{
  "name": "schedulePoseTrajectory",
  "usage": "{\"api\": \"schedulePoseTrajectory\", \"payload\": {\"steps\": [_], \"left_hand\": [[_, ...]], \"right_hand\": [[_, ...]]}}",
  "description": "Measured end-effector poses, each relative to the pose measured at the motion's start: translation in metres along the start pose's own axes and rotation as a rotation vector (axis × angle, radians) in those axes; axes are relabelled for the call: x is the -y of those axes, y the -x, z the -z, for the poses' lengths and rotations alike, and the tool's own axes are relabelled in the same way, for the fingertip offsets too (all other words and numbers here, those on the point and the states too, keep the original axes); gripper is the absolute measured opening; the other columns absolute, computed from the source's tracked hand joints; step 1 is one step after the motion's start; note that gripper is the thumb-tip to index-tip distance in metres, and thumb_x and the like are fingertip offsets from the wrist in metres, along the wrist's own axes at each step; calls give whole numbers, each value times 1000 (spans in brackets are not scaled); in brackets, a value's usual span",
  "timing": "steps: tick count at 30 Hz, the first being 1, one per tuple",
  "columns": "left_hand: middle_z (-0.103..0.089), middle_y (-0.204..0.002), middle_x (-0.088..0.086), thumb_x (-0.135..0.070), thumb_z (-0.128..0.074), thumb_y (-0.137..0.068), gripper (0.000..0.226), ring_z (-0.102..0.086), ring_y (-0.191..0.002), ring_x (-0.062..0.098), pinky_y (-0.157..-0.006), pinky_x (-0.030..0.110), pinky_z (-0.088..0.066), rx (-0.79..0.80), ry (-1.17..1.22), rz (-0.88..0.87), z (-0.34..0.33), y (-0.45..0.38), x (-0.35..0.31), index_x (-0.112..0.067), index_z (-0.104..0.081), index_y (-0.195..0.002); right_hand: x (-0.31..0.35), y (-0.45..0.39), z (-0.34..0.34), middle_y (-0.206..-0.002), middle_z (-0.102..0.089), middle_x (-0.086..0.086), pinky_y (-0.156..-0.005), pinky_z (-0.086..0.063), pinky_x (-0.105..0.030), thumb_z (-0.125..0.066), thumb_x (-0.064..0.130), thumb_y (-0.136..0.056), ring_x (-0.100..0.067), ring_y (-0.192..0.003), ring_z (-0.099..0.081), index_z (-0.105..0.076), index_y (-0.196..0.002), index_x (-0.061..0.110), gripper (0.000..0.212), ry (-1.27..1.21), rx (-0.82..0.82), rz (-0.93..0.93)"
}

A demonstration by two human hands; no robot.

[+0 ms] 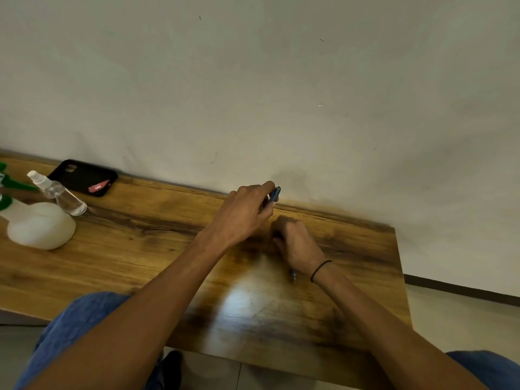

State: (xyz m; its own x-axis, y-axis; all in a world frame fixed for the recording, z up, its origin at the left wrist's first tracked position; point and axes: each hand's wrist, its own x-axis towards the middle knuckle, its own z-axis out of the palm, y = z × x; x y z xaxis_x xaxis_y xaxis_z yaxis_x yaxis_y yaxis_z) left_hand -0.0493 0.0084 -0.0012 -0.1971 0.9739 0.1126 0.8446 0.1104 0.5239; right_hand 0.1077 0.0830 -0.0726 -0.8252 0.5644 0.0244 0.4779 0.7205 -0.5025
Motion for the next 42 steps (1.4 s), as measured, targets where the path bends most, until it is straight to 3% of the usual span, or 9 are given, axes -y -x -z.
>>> {"api": "schedulePoseTrajectory", "payload": {"steps": [3,6,8,15,25,30,36,42], "left_hand": [[-74,-105,2,-25,-57,-106,14,-70,-88,20,-75,40,-56,-6,-27,-14,-3,-1,2,-20,-58,-120],[-68,-104,2,-29,-54,-108,22,-60,-81,17,-66,30,-43,-4,-73,-41,-9,-1,3,-20,-55,-128],[-64,-102,2,-31,-52,-109,23,-58,-79,17,-66,31,-45,7,-86,-52,-11,-1,3,-21,-54,-130],[-64,-102,3,-30,-52,-109,23,-61,-80,19,-66,32,-49,22,-86,-63,-12,0,3,-21,-55,-130],[-49,-94,-6,-32,-52,-109,28,-51,-75,15,-63,27,-34,-5,-154,-79,-11,0,0,-20,-55,-134],[-48,-91,-7,-32,-53,-108,27,-49,-71,15,-56,25,-28,-10,-153,-90,-11,0,-1,-21,-55,-133],[-52,-94,-6,-31,-53,-108,27,-51,-69,14,-55,25,-30,-15,-180,-105,-12,-2,-2,-22,-53,-134],[-65,-110,2,-31,-50,-110,30,-58,-74,17,-65,31,-47,-24,-244,-113,-11,-2,-4,-22,-51,-138]], "right_hand": [[-1,-9,29,-92,-72,6,-75,-59,-29,-72,-4,-88,-7,-84,-69,-68,-101,14,22,-301,-203,-136],[6,-13,65,-93,-73,3,-69,-63,-26,-76,-4,-88,-11,-87,-74,-60,-109,16,33,-578,-385,-143],[11,-13,84,-95,-73,0,-65,-65,-31,-75,-2,-91,-16,-87,-77,-56,-111,18,35,-640,-436,-113],[21,-11,95,-99,-70,-2,-63,-64,-28,-69,-5,-95,-15,-84,-78,-51,-118,13,34,-582,-399,-34],[18,-13,95,-99,-70,1,-64,-63,-25,-68,-5,-96,-14,-83,-77,-52,-117,20,37,-516,-363,-2],[17,-14,90,-97,-68,12,-66,-64,-24,-68,-5,-96,-9,-84,-75,-53,-114,23,37,-417,-333,4],[14,-15,91,-95,-68,8,-67,-65,-26,-71,-1,-95,-9,-84,-75,-53,-111,24,34,-393,-351,-11],[14,-15,92,-92,-68,-2,-67,-62,-20,-73,0,-94,-9,-82,-74,-57,-107,19,29,-433,-373,-33]]}}
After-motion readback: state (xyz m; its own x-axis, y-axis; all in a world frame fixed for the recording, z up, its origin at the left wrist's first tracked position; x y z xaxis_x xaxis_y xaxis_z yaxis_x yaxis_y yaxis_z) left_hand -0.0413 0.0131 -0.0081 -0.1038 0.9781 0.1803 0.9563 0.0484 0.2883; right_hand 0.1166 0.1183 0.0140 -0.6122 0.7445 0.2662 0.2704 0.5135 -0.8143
